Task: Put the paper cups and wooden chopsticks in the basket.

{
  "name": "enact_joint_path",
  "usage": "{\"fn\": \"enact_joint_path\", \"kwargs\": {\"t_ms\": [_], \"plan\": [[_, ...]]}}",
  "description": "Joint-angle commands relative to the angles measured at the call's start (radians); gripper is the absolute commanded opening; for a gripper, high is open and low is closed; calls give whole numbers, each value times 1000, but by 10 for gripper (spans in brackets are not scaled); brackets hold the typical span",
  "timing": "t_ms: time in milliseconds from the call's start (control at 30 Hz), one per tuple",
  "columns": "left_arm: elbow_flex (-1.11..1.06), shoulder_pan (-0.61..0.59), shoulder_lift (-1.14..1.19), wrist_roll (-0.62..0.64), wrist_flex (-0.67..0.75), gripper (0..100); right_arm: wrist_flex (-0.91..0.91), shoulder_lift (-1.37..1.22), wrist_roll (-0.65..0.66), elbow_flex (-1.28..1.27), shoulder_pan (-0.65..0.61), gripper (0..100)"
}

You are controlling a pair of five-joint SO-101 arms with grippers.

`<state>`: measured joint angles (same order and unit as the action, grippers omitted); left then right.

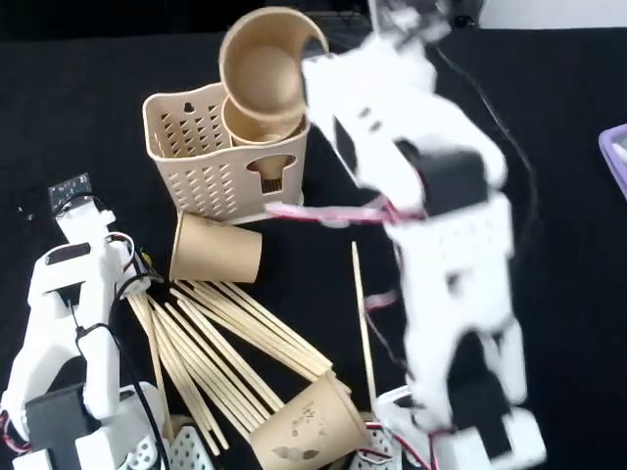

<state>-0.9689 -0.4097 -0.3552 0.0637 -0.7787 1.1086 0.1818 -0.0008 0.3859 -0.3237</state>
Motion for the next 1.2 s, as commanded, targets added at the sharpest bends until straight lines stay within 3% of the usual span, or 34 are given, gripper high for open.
{"fn": "enact_joint_path", "kwargs": {"t_ms": [0, 300, 533, 867, 1033, 1167], "plan": [[12, -8, -32, 0, 11, 205, 9, -120, -3, 133, -12, 11], [12, -8, -32, 0, 11, 205, 95, -239, -2, 193, -12, 35], [12, -8, -32, 0, 11, 205, 288, -191, -2, 298, -12, 335], [13, -12, -34, 0, 9, 205, 646, -97, 31, 314, 2, 338], [96, -53, -34, 6, -49, 206, 649, -19, 77, 191, 112, 338], [216, -39, -34, 6, -187, 210, 605, 67, 75, -79, 198, 338]]}}
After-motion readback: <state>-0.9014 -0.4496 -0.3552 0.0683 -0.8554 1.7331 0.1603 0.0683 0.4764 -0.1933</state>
